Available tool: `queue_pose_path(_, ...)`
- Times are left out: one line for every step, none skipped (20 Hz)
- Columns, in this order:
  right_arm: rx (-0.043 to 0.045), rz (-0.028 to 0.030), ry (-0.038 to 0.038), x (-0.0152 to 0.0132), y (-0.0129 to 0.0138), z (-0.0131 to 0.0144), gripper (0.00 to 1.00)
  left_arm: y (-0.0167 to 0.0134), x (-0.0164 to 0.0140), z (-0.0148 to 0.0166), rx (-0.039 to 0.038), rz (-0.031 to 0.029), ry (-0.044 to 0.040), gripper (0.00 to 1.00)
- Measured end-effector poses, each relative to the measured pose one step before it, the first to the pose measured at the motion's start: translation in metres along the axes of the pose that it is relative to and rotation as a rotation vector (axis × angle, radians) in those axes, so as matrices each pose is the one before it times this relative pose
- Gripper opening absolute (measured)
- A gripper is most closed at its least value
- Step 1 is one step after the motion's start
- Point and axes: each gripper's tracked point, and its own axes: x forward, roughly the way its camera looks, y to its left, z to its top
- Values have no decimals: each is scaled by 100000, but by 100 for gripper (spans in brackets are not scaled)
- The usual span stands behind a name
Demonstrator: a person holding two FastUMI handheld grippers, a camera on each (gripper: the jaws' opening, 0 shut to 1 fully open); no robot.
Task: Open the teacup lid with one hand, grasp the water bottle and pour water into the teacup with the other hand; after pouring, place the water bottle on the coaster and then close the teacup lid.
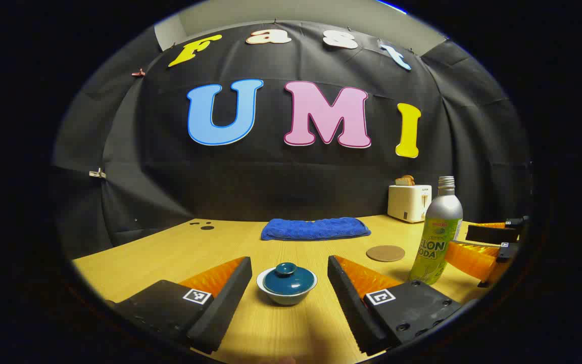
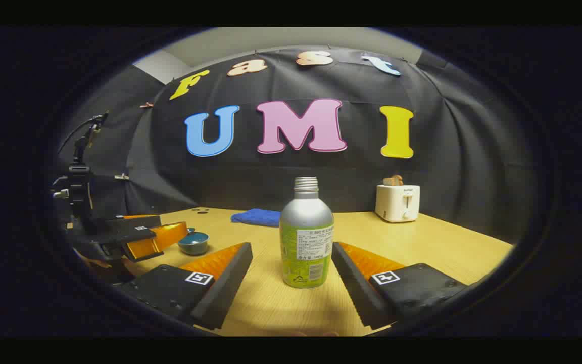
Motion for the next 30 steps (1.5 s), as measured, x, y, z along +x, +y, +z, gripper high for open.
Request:
queue_pose_path(-57,-284,-86,345,82,280,98,-246,-4,-129,3,-1199,10,95)
queue_pose_path(-257,-960,-300,147,-175,131,98,-81,8,30,34,-672,-93,95)
queue_pose_path(106,-1337,61,336,-344,-1,98,101,-8,-39,-29,-135,88,95)
queue_pose_path(-105,-1795,-104,27,-315,55,98,65,21,91,-5,215,-58,95)
queue_pose_path(-46,-179,67,-98,107,-120,98,211,90,16,-51,902,61,95)
queue_pose_path(53,3,-47,-67,-6,-39,98,62,-8,-80,10,362,43,95)
queue_pose_path(8,43,68,1,4,-23,98,-35,6,59,49,-6,-50,95)
queue_pose_path(39,-9,-45,66,-2,18,98,1,-12,-54,-64,22,76,95)
queue_pose_path(-2,18,3,4,-11,12,98,-10,9,91,19,-1,-2,95)
queue_pose_path(-1,40,-58,-19,4,-17,98,-6,-37,-56,-29,44,53,95)
queue_pose_path(-14,8,-6,-6,-68,-49,98,-9,9,37,21,15,-52,95)
queue_pose_path(16,1,-15,-40,53,-25,98,-40,16,-29,-22,31,44,95)
queue_pose_path(-29,3,4,9,7,-39,98,-7,0,60,18,7,-29,95)
queue_pose_path(38,-4,4,-6,-10,33,98,24,-21,-71,-17,-5,23,95)
queue_pose_path(-13,1,-6,40,6,54,98,-4,2,73,8,13,25,95)
queue_pose_path(6,4,-30,10,-36,0,98,-14,-33,-49,-14,13,29,95)
queue_pose_path(2,0,35,57,-3,-24,98,-3,5,9,2,13,2,95)
queue_pose_path(16,3,-36,-48,-9,19,98,-12,-22,-30,-14,5,30,95)
queue_pose_path(-15,-2,20,-31,33,0,98,-1,12,73,14,14,10,95)
queue_pose_path(21,2,18,-12,-24,-10,98,-6,7,-56,-48,17,-4,95)
queue_pose_path(-11,-12,-10,46,38,12,98,3,-5,85,23,8,30,95)
queue_pose_path(16,-2,10,-31,-22,-33,98,-35,-25,-84,-30,-1,42,95)
queue_pose_path(25,-14,23,11,-15,16,98,56,27,37,96,-287,-70,95)
queue_pose_path(-17,-3,-19,-25,21,-3,98,170,157,-59,61,29,46,95)
queue_pose_path(30,-27,-21,37,10,6,98,233,282,94,-62,93,33,95)
queue_pose_path(3,6,38,-6,16,4,98,264,260,-131,-27,-168,90,95)
queue_pose_path(-13,-18,-39,-17,24,-41,98,155,425,4,59,-572,129,95)
queue_pose_path(23,-17,34,-12,3,15,98,64,508,-92,133,-890,557,95)
queue_pose_path(-22,0,-43,-39,36,-29,98,74,458,-149,395,-592,1222,95)
queue_pose_path(27,-1,-2,-22,6,38,98,76,534,-295,832,-560,1343,95)
